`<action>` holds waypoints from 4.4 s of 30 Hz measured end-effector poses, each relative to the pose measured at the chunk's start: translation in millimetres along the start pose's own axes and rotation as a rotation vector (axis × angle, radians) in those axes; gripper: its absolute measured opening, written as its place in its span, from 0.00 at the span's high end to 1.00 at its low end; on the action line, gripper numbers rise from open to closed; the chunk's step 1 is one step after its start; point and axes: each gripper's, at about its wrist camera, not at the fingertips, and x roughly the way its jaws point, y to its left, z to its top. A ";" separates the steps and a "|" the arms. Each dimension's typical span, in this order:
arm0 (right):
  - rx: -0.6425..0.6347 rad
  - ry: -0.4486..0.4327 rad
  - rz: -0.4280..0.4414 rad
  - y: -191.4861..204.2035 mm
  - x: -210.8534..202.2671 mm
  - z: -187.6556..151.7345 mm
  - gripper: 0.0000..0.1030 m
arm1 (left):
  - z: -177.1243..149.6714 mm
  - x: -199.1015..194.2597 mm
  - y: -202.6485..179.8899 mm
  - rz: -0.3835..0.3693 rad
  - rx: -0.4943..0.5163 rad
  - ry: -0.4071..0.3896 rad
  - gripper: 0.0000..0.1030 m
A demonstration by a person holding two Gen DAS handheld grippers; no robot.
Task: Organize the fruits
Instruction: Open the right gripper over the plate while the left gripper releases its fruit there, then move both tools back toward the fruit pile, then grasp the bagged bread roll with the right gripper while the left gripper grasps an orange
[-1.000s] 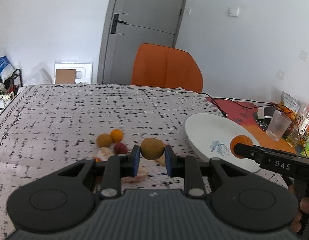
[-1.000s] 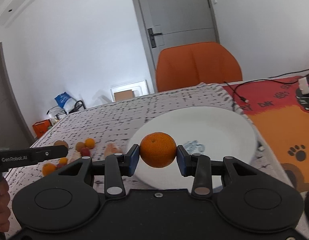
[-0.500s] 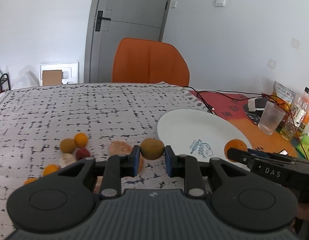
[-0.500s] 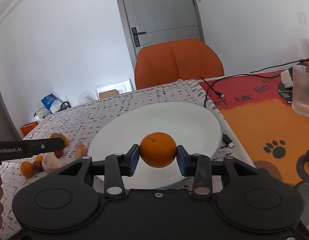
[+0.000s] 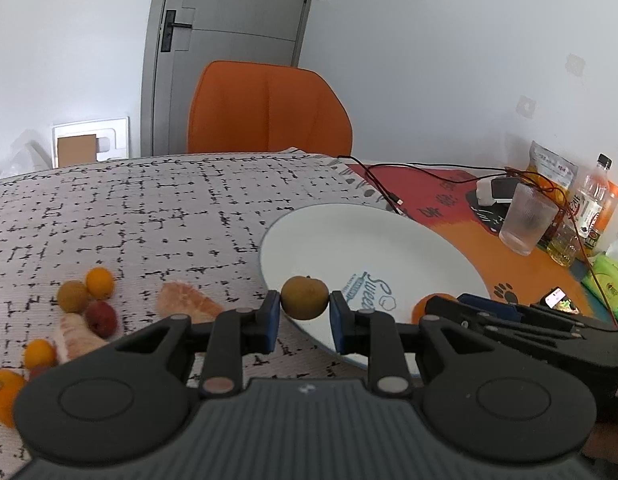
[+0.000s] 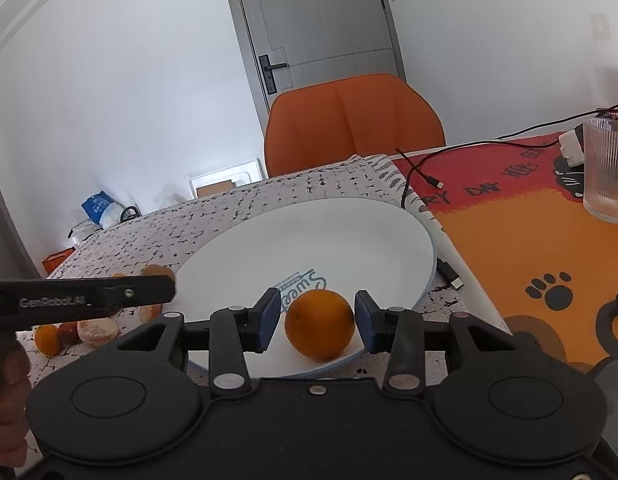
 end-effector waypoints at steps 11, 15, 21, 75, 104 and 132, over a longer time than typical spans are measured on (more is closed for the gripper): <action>-0.017 -0.016 -0.002 8.4 -9.4 -2.0 0.58 | 0.7 -3.6 -2.0 0.007 -0.007 0.004 0.71; -0.009 -0.013 -0.003 12.1 -11.2 -1.2 0.49 | -1.1 -12.1 9.2 0.033 -0.037 0.016 0.57; -0.033 -0.027 -0.005 23.2 -16.1 -1.0 0.36 | -3.8 -32.4 25.1 0.099 -0.061 -0.014 0.28; -0.182 0.026 0.175 123.6 -8.1 -10.5 0.14 | -48.8 -114.8 128.6 0.255 -0.226 -0.097 0.17; -0.292 0.134 0.183 149.6 62.6 -0.6 0.43 | -47.9 -89.1 161.7 0.246 -0.308 -0.065 0.65; -0.456 0.217 0.094 175.6 94.2 -3.2 0.59 | -54.8 -97.3 193.2 0.257 -0.379 -0.070 0.65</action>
